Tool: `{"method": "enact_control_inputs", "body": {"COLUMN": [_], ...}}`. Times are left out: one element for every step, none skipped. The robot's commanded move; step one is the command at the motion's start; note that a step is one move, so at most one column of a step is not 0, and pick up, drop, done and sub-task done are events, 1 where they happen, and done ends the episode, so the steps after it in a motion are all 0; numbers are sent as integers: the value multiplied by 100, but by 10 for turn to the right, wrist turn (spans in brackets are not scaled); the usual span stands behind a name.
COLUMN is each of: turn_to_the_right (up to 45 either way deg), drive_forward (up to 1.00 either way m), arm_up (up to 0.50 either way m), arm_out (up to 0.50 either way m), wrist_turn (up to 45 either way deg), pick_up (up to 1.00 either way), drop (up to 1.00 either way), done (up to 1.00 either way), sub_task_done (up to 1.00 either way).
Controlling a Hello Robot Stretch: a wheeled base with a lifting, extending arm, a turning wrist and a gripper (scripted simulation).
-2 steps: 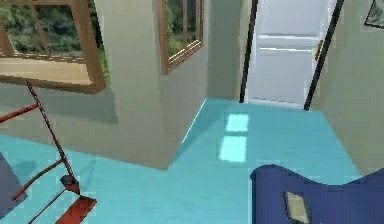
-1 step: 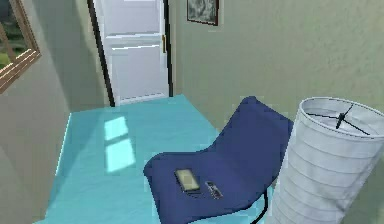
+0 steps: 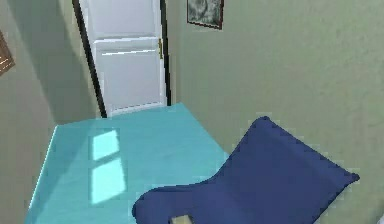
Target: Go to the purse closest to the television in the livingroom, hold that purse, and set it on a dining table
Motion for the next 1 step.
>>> {"method": "enact_control_inputs", "body": {"turn_to_the_right": [-450], "drive_forward": [0], "arm_up": [0], "arm_out": [0], "wrist_turn": [0], "pick_up": [0], "drop": [0], "done": [0], "sub_task_done": [0]}}
